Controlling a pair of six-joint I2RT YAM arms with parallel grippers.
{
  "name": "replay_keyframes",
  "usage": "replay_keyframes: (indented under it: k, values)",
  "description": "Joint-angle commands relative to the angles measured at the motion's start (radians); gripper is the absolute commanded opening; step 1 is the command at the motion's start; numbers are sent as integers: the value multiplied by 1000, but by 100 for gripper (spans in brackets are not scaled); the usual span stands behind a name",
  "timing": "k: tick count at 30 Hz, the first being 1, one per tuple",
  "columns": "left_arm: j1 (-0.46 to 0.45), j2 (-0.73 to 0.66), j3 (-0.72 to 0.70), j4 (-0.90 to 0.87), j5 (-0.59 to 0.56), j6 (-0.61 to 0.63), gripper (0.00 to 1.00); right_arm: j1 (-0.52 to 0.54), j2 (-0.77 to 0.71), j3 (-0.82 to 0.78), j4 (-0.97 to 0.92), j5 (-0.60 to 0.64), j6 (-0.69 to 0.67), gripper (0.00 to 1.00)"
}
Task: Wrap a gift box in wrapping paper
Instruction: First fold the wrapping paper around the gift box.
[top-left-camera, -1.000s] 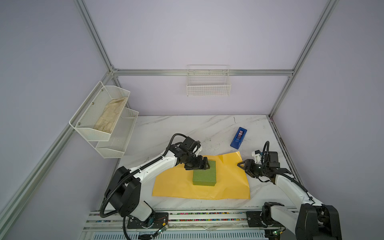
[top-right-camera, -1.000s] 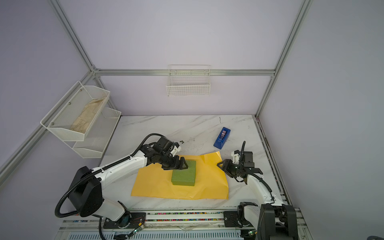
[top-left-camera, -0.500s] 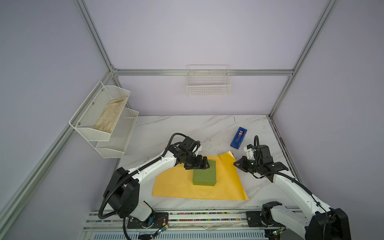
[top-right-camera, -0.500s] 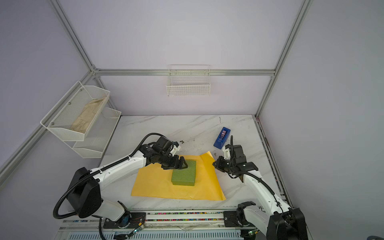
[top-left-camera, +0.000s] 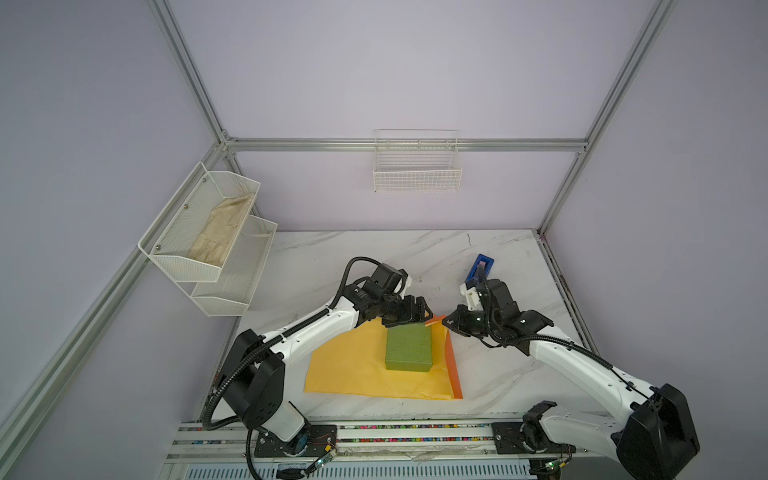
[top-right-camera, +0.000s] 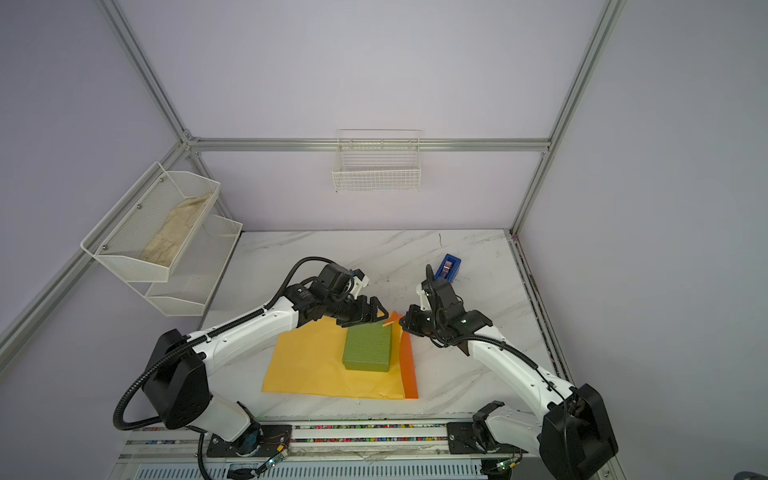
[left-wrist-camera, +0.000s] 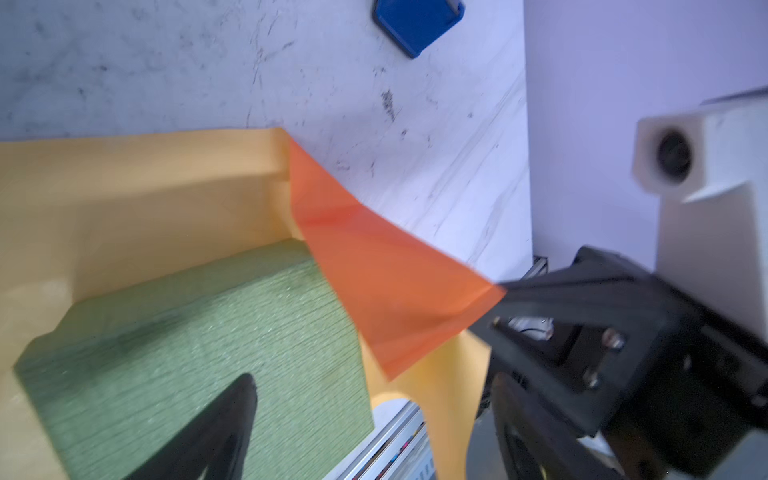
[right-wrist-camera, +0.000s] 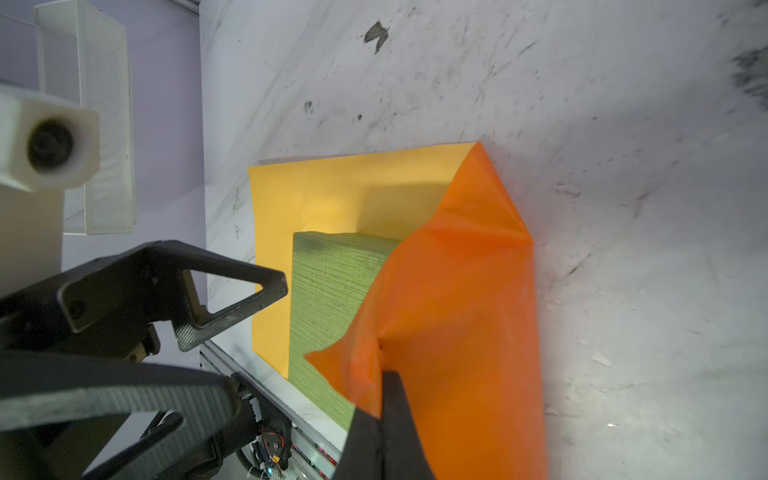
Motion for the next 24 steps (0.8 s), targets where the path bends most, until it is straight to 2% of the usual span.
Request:
replay_keyframes:
  k: [1,5,9,14,20,24]
  values:
    - [-28,13,103,105,-52,-153,86,47,25,37,34,62,67,0]
    - [-38,13,94,99,-91,-306,91,66,31,50,30,106,88,0]
    - [-41,-19,70,98,-137,-394,94,65,-8,58,-6,191,113,0]
    - [-56,-68,45,60,-229,-518,96,65,-52,34,10,237,170,0]
    - [-78,-98,-16,157,-252,-677,96,65,-47,22,70,212,201,0]
    - [-90,-61,11,231,-257,-720,94,65,-35,22,83,193,193,0]
